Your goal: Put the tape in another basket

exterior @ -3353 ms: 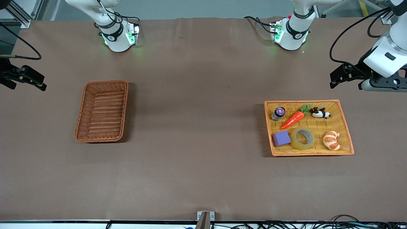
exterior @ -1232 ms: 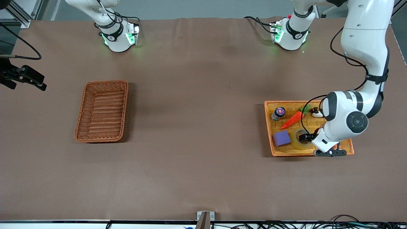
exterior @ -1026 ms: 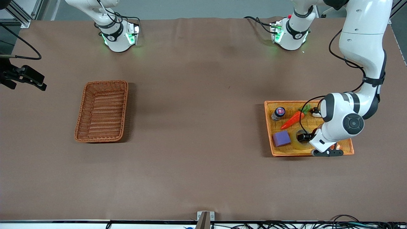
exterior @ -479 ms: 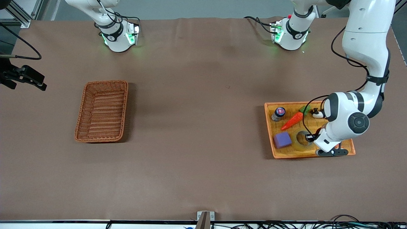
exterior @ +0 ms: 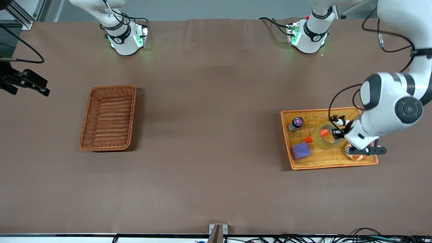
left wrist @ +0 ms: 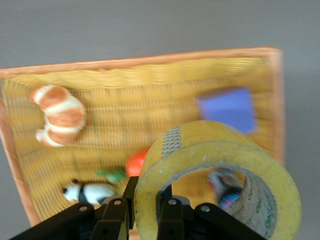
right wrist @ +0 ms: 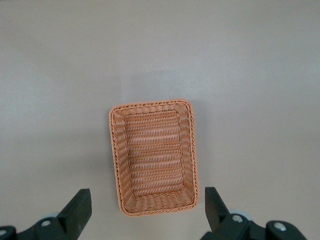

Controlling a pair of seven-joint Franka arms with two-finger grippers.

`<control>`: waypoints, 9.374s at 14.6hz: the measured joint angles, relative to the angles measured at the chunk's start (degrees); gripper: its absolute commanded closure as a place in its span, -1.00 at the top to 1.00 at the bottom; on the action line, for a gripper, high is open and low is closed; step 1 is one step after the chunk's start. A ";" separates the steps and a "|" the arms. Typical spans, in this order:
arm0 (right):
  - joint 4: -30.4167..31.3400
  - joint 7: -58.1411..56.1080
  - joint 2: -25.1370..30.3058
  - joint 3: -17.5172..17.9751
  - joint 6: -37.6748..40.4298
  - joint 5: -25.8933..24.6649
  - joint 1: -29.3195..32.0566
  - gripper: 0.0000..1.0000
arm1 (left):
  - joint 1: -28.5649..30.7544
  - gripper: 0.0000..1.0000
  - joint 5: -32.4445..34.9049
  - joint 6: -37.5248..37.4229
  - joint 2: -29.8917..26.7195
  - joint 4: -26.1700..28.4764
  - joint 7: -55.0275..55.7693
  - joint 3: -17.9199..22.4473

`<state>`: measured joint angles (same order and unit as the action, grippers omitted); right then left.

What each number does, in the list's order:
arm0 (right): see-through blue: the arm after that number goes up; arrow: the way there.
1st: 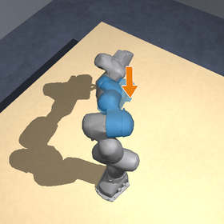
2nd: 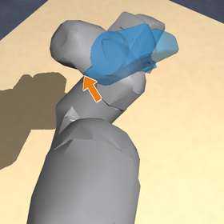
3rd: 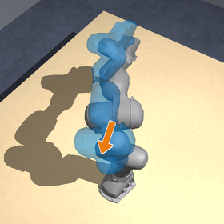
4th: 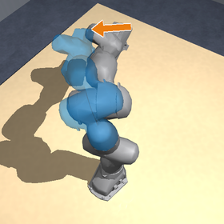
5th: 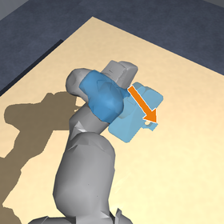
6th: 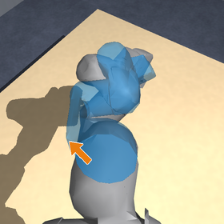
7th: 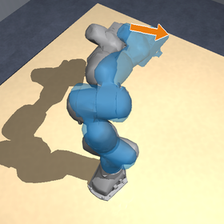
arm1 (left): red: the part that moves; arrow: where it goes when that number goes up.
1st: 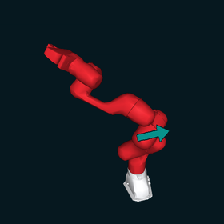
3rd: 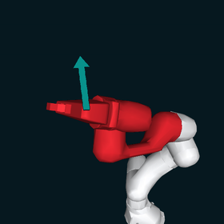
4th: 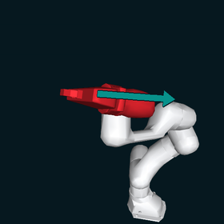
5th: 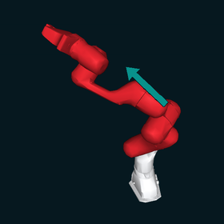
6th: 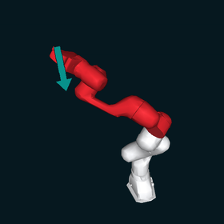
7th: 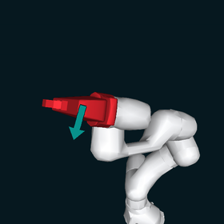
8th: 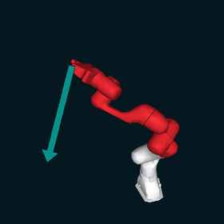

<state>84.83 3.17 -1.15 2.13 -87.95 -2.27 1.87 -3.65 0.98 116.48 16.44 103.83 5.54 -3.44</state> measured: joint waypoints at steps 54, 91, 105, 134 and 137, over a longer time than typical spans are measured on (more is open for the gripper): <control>21.03 39.71 -26.46 14.44 -45.65 -11.97 -24.37 1.00 | -9.46 1.00 0.35 -7.49 -6.31 -17.92 -4.40 13.19; 21.34 31.31 -15.53 21.03 -32.52 -25.43 -4.71 -1.00 | 5.17 1.00 -2.26 -12.27 -15.60 -5.99 -8.20 0.21; 58.56 -0.76 -5.89 -7.10 -72.54 -20.42 -4.00 -0.96 | 5.21 1.00 -2.26 -12.27 -15.61 -6.33 -8.16 0.28; 15.05 2.07 10.97 -5.39 -7.43 1.12 -3.82 1.00 | 5.22 1.00 -2.26 -12.27 -15.64 -7.15 -8.12 0.58; 7.47 2.07 8.52 -5.58 -1.39 2.99 -2.37 1.00 | 5.25 1.00 -2.26 -12.27 -15.67 -7.58 -8.34 0.63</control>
<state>92.29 5.24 7.38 -3.45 -89.34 0.72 -0.50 1.60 -1.28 104.21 0.77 96.25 -2.80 -2.81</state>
